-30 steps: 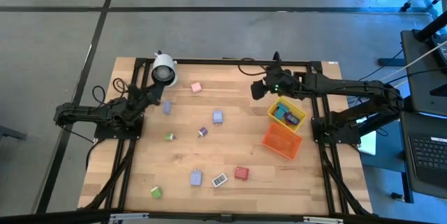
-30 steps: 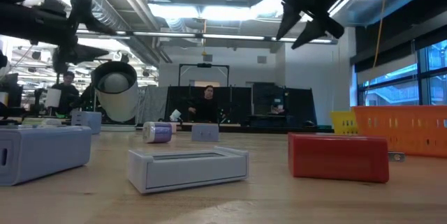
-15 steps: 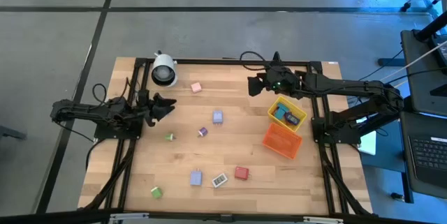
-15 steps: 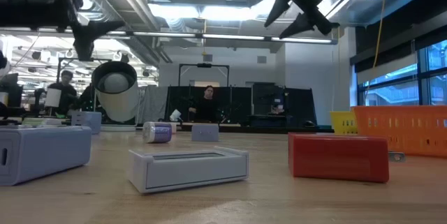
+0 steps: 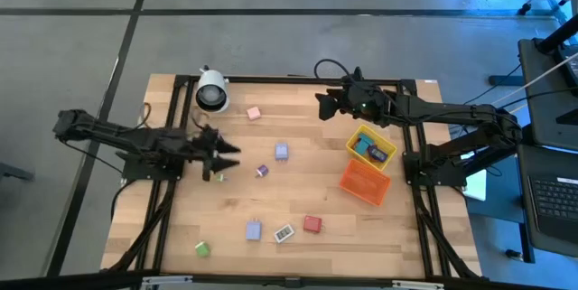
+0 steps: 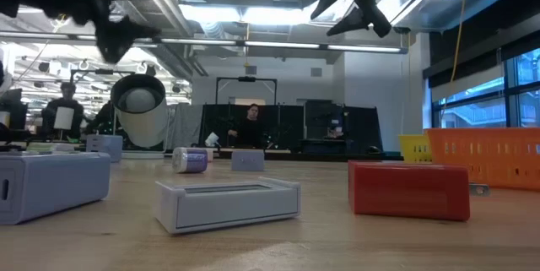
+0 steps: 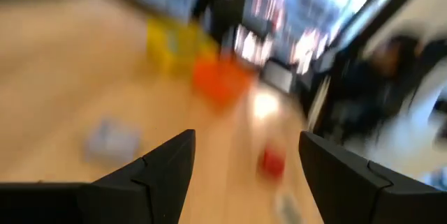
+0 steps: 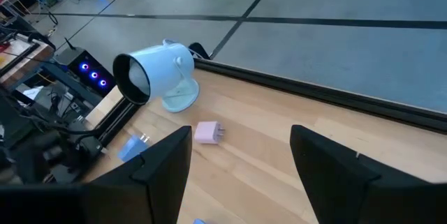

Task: Pick & Place Office items
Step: Put the top green charger adapter into the orange basket

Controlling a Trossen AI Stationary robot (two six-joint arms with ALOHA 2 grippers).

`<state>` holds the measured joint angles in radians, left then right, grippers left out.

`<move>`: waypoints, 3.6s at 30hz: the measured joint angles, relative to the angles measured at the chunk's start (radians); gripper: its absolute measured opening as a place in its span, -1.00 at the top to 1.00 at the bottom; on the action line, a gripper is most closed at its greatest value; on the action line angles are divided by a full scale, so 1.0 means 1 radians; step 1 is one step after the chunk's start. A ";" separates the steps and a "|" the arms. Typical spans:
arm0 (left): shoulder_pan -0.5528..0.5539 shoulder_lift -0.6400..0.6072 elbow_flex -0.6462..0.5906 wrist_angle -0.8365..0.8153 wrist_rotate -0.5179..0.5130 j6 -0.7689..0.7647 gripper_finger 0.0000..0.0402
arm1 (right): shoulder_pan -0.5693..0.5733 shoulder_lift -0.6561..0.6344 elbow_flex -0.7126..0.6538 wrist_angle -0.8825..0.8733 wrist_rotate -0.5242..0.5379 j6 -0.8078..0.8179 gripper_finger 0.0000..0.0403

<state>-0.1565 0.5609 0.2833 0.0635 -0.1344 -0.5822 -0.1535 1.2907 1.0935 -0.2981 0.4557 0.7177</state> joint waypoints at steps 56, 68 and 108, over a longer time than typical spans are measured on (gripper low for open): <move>-0.208 0.672 0.217 -0.671 -0.021 0.206 0.22 | 0.000 0.000 0.000 -0.016 0.000 -0.156 -0.22; -0.164 0.565 0.217 -0.351 -0.182 0.265 0.37 | 0.000 0.000 0.000 -0.016 0.000 -0.156 -0.22; 0.147 0.635 0.312 0.790 -0.142 1.163 0.32 | -0.030 0.252 0.000 0.689 -0.630 0.184 -0.52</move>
<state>-0.0093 1.1961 0.5957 0.8536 -0.2761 0.5808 -0.1838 1.5429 1.0931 0.3912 -0.1744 0.9015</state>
